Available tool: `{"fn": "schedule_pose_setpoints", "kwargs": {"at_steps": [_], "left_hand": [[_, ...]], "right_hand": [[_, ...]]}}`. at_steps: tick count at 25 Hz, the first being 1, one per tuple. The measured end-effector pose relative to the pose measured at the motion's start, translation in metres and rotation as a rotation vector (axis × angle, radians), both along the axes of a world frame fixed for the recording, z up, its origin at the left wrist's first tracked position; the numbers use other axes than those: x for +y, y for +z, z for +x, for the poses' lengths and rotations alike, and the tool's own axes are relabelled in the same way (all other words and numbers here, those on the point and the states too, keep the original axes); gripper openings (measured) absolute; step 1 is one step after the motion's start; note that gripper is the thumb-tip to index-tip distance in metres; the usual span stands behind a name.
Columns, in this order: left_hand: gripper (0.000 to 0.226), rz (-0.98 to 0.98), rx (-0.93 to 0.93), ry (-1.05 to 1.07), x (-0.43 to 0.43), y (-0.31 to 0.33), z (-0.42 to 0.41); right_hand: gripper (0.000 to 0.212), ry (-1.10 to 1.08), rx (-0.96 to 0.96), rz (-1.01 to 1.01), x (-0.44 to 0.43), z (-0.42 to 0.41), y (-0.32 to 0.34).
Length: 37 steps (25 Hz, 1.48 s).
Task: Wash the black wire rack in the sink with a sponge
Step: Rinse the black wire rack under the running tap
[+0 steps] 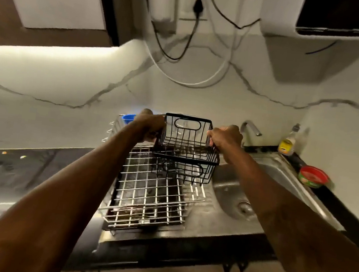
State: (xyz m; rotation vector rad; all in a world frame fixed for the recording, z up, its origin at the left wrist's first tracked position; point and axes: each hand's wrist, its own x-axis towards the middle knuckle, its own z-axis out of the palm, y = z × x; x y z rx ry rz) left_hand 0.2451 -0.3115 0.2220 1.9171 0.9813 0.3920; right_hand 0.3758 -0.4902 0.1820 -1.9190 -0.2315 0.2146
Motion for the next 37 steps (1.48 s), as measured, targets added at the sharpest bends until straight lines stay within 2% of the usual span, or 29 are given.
{"fn": "schedule_pose_setpoints", "kwargs": {"at_steps": [3, 5, 6, 8, 12, 15, 17, 24, 27, 32, 34, 37], "left_hand": [[0.008, -0.027, -0.016, -0.036, -0.056, -0.006, 0.06], [0.024, -0.04, -0.029, -0.07, -0.078, -0.02, 0.098], [0.031, -0.045, -0.029, -0.078, -0.087, -0.029, 0.115], [0.031, -0.06, -0.008, -0.086, -0.103, -0.049, 0.149], [0.012, -0.074, 0.049, -0.044, -0.128, -0.086, 0.202], [0.021, -0.13, 0.097, -0.041, -0.129, -0.126, 0.241], [0.023, -0.178, 0.168, -0.01, -0.131, -0.153, 0.261], [0.014, -0.237, 0.292, -0.018, -0.144, -0.241, 0.311], [0.011, -0.251, 0.366, -0.042, -0.15, -0.281, 0.331], [0.014, -0.145, 0.467, -0.013, -0.157, -0.344, 0.354], [0.014, -0.157, 0.504, -0.008, -0.157, -0.368, 0.358], [0.009, -0.193, 0.546, -0.001, -0.156, -0.399, 0.357]], "right_hand": [[0.024, -0.096, 0.006, -0.033, -0.052, 0.053, -0.007], [0.035, -0.136, -0.005, -0.092, -0.079, 0.086, -0.017], [0.035, -0.152, -0.01, -0.122, -0.09, 0.102, -0.023], [0.029, -0.159, -0.009, -0.161, -0.109, 0.133, -0.038], [0.024, -0.139, -0.02, -0.226, -0.127, 0.189, -0.079], [0.024, -0.085, 0.008, -0.287, -0.134, 0.227, -0.117], [0.024, -0.016, 0.093, -0.346, -0.138, 0.251, -0.139], [0.009, 0.12, 0.221, -0.48, -0.154, 0.307, -0.212], [0.037, 0.16, 0.24, -0.517, -0.159, 0.33, -0.252], [0.046, 0.197, 0.218, -0.608, -0.151, 0.367, -0.325], [0.043, 0.199, 0.23, -0.63, -0.146, 0.376, -0.356], [0.027, 0.252, 0.23, -0.674, -0.141, 0.375, -0.385]]}}
